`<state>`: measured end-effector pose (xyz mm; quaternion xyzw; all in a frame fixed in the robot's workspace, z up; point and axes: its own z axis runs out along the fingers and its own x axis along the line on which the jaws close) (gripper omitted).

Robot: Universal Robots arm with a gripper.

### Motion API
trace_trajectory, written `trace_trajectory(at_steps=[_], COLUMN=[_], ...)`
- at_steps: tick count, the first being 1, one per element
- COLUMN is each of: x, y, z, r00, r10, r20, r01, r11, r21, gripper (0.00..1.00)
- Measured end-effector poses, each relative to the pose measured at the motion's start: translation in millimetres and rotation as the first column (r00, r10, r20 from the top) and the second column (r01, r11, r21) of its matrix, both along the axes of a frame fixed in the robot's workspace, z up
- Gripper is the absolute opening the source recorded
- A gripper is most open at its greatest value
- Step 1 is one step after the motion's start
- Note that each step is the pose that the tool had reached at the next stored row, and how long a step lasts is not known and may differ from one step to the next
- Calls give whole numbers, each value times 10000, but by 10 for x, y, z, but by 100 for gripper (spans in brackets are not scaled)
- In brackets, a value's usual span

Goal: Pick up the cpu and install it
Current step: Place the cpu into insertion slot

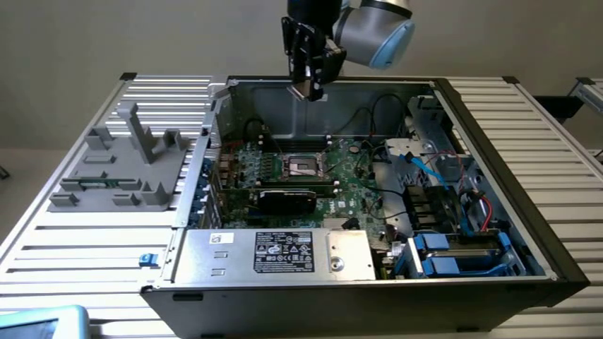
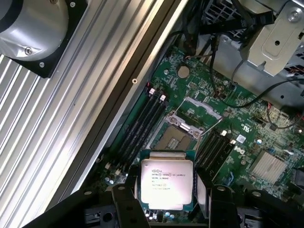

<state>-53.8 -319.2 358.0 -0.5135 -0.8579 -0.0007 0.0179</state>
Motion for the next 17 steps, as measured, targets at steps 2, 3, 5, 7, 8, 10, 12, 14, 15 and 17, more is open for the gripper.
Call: trace_trajectory(at_steps=[2,3,5,7,8,10,12,14,15,17], x=[0,0,0,0,0,0,0,0,0,0], y=[0,0,0,0,0,0,0,0,0,0], z=[-1,-1,-2,-4,-6,-7,-9,-12,-14,-18], r00=[9994,9987,9964,9943,9936,9921,9898,9862,9840,9789], r10=[-339,-517,-846,-1063,-1127,-1258,-1425,-1653,-1779,-2041], r20=[0,0,0,8,20,45,57,62,64,66], r01=[339,517,846,1063,1127,1258,1426,1654,1780,2041], r11=[9994,9987,9964,9943,9935,9916,9891,9854,9832,9780], r21=[1,1,1,-59,-132,-291,-374,-403,-413,-429], gripper=[56,56,56,56,56,56,56,56,56,56])
